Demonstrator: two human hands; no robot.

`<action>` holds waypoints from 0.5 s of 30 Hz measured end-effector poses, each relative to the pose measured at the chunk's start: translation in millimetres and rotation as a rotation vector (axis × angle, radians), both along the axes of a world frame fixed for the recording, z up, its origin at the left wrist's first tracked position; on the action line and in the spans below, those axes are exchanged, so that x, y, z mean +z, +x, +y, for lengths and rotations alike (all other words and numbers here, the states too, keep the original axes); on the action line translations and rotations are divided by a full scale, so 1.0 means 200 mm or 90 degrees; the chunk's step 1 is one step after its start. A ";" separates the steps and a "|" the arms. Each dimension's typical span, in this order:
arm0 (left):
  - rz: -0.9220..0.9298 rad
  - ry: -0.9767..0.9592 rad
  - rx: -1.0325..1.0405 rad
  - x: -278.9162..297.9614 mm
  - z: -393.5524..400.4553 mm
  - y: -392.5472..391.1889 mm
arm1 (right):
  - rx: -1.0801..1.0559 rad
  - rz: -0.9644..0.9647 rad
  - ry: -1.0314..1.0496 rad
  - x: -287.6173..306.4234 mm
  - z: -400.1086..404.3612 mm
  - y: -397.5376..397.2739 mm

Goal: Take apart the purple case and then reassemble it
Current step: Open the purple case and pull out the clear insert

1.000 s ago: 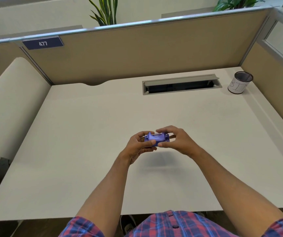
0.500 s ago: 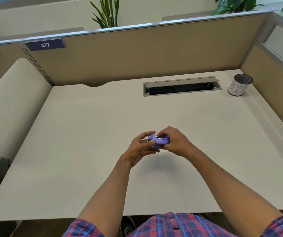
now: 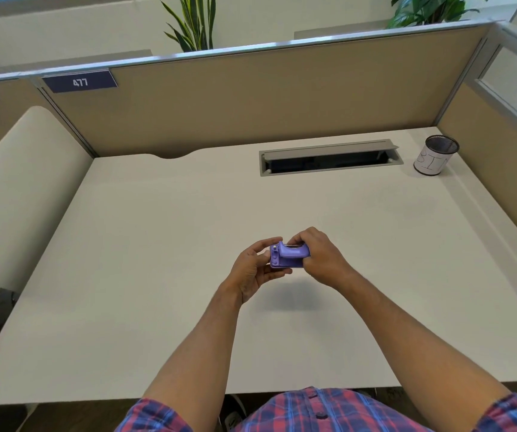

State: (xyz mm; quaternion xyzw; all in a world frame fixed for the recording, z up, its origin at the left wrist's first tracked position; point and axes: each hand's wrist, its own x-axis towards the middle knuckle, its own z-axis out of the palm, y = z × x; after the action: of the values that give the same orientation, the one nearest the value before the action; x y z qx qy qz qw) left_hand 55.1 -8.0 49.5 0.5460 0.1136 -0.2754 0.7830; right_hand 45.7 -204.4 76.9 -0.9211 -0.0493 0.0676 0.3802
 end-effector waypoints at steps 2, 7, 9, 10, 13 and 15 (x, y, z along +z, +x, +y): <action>-0.001 -0.006 0.007 0.00 -0.01 0.00 | -0.004 -0.017 0.005 0.00 0.01 0.00; 0.005 -0.020 0.023 0.00 -0.01 0.01 | -0.016 -0.037 0.022 -0.01 0.01 0.00; 0.007 -0.027 0.028 0.00 -0.01 0.01 | -0.014 -0.034 0.029 -0.01 0.02 0.01; 0.008 -0.030 0.031 0.00 -0.01 0.01 | -0.014 -0.033 0.032 -0.01 0.02 0.01; 0.014 -0.035 0.041 0.00 -0.01 0.02 | -0.013 -0.033 0.038 0.00 0.03 0.02; 0.017 -0.037 0.047 -0.01 0.00 0.02 | -0.013 -0.036 0.043 0.00 0.03 0.02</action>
State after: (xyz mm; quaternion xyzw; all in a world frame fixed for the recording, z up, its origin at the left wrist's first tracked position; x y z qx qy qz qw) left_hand 58.7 -8.9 48.4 0.5146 0.1365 -0.2567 0.8066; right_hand 50.0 -198.7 76.9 -0.9098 -0.0530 0.0357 0.4102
